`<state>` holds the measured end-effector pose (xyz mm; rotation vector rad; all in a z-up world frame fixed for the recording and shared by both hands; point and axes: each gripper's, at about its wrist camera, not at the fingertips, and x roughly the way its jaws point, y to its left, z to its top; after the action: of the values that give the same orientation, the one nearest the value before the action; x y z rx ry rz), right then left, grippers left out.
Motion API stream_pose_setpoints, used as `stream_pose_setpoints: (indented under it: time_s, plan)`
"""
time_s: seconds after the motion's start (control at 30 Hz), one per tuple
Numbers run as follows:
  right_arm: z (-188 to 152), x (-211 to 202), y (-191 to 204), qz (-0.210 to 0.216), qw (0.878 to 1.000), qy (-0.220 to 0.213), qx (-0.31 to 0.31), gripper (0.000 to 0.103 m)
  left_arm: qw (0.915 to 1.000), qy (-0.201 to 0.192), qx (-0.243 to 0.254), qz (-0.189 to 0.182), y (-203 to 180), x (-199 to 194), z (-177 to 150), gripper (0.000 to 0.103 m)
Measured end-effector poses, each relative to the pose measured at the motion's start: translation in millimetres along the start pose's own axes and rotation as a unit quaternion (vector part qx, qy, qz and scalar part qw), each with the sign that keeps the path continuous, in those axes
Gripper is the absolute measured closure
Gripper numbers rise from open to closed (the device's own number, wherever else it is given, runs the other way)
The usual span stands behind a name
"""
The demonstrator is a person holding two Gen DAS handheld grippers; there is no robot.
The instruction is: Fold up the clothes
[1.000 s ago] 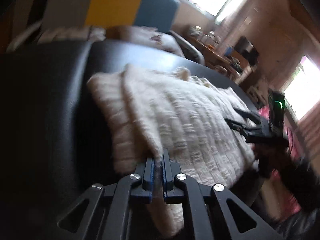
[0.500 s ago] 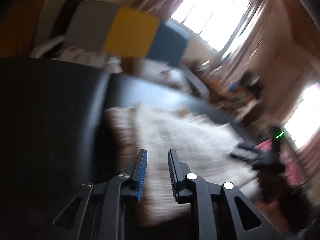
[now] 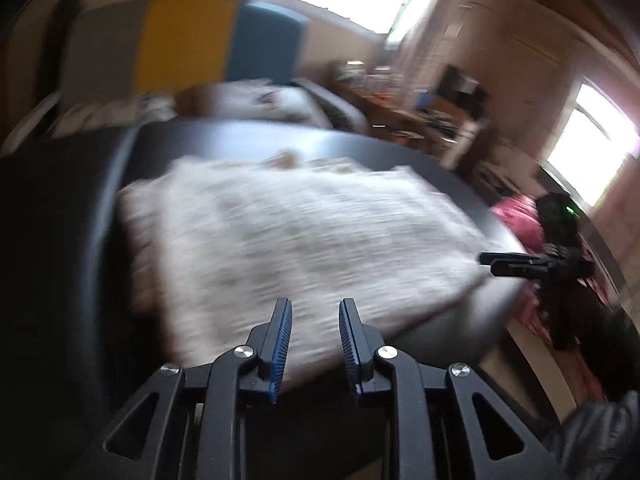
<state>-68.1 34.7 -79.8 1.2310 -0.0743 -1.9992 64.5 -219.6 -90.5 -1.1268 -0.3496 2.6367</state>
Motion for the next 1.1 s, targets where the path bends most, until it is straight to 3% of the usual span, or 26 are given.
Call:
stream_pose_setpoints:
  time_s: [0.1, 0.23, 0.37, 0.5, 0.63, 0.67, 0.73, 0.8, 0.87, 1.0, 1.1]
  plan:
    - [-12, -34, -23, 0.047, 0.999, 0.005, -0.008, 0.000, 0.9977, 0.011, 0.054, -0.039, -38, 20, 13, 0.079]
    - [-11, -54, -61, 0.068, 0.998, 0.016, 0.001, 0.000, 0.9928, 0.031, 0.097, -0.062, -76, 58, 30, 0.079]
    - [4, -48, -90, 0.106, 0.994, 0.029, 0.008, 0.000, 0.9884, 0.036, 0.126, -0.077, -106, 95, 53, 0.078]
    - [22, -20, -101, 0.155, 0.985, 0.077, -0.016, 0.000, 0.9834, 0.043, 0.148, -0.096, -125, 130, 70, 0.078]
    - [30, 1, -79, 0.204, 0.963, 0.154, -0.087, 0.000, 0.9795, 0.094, 0.167, -0.063, -122, 163, 65, 0.078]
    - [31, 3, -70, 0.220, 0.954, 0.173, -0.111, 0.000, 0.9794, 0.100, 0.166, -0.057, -117, 168, 61, 0.079]
    - [27, 4, -47, 0.278, 0.922, 0.219, -0.157, 0.000, 0.9815, 0.106, 0.149, -0.057, -109, 173, 58, 0.079]
    - [14, 12, -37, 0.271, 0.906, 0.262, -0.191, 0.000, 0.9838, 0.107, 0.127, -0.067, -104, 174, 61, 0.079]
    - [4, 19, -33, 0.263, 0.896, 0.290, -0.208, 0.000, 0.9822, 0.108, 0.141, -0.062, -107, 175, 61, 0.079]
    - [11, 10, -42, 0.236, 0.912, 0.280, -0.183, 0.000, 0.9790, 0.111, 0.150, -0.083, -112, 164, 79, 0.079]
    - [16, -12, -40, 0.161, 0.925, 0.266, -0.216, 0.000, 0.9798, 0.071, 0.154, -0.107, -112, 151, 104, 0.076]
